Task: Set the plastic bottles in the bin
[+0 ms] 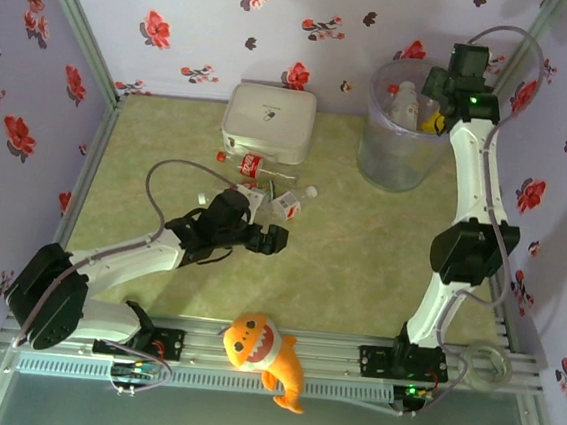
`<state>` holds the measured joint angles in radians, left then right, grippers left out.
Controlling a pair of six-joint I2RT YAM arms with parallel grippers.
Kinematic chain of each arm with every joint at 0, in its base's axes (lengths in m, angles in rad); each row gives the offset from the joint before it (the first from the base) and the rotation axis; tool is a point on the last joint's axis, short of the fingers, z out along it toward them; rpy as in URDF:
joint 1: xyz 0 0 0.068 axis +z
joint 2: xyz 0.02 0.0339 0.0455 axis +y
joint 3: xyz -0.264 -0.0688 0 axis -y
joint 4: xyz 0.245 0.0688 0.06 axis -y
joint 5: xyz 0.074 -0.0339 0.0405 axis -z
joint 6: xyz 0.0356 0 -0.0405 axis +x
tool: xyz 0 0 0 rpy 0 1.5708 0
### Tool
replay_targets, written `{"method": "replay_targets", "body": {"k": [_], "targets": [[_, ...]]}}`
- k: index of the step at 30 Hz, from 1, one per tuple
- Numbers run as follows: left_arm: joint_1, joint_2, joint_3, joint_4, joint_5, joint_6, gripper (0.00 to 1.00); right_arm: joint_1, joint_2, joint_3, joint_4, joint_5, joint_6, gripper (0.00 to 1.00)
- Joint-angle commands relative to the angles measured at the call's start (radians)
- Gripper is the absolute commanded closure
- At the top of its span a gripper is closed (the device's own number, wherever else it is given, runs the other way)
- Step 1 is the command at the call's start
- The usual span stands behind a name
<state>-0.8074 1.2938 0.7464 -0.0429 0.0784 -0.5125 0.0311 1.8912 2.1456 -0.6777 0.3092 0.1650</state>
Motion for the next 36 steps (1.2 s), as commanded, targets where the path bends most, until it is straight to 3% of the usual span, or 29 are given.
{"method": "replay_targets", "body": {"k": [1,5,11,18,27,36], "targets": [[0.025,0.010,0.054,-0.073,-0.023,0.053,0.00,0.014,-0.081,-0.059,0.023,-0.068,-0.008,0.13],[0.069,0.023,0.095,-0.135,-0.023,0.093,0.00,0.035,-0.192,-0.186,0.050,-0.127,-0.001,0.13],[0.128,0.106,0.194,-0.235,-0.026,0.205,0.00,0.056,-0.435,-0.523,0.115,-0.277,0.071,0.11],[0.162,0.243,0.322,-0.333,0.020,0.326,0.00,0.076,-0.694,-0.736,-0.015,-0.478,0.124,0.06],[0.168,0.416,0.434,-0.406,0.047,0.376,0.03,0.076,-0.929,-0.916,-0.132,-0.525,0.161,0.02],[0.165,0.512,0.479,-0.466,0.014,0.402,0.13,0.076,-0.975,-1.040,-0.094,-0.558,0.209,0.02]]}}
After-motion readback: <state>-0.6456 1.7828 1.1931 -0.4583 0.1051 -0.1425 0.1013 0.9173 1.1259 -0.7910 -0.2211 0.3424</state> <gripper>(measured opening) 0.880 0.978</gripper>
